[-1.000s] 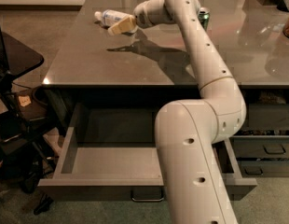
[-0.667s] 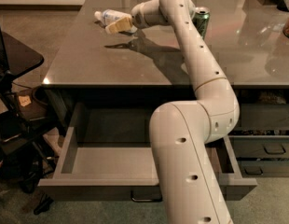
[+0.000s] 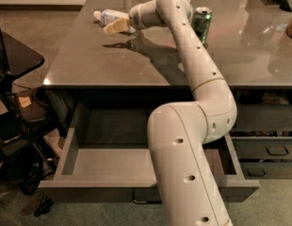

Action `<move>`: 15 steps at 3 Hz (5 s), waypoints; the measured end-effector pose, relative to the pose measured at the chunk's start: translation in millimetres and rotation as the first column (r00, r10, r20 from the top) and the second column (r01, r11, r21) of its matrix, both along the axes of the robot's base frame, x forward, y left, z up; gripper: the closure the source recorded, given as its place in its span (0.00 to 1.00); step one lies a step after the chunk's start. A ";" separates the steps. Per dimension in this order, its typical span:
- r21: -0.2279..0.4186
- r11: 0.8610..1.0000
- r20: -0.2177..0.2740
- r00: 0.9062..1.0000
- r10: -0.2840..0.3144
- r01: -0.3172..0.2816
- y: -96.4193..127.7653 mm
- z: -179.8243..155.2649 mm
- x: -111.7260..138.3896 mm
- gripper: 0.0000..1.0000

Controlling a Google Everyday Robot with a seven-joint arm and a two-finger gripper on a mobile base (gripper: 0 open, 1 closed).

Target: Place blue plastic bottle into top drawer

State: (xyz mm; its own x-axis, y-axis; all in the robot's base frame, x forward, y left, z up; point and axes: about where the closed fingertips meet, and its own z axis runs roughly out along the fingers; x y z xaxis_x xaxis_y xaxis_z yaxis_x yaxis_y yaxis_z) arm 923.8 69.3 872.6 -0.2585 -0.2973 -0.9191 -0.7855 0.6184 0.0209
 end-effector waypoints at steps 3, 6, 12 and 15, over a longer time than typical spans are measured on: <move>0.000 1.000 0.000 1.000 0.000 0.000 0.2 -0.2 0.0 0.65; 0.007 0.987 0.048 0.986 0.158 -0.158 -113.1 37.2 -73.7 1.00; -0.041 0.972 0.132 0.963 0.236 -0.233 -280.6 143.6 -311.3 1.00; -0.101 0.969 0.245 0.938 0.245 -0.227 -245.5 174.5 -384.8 1.00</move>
Offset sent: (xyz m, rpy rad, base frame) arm 0.0000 0.0001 -0.0001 0.0003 0.0003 -0.0001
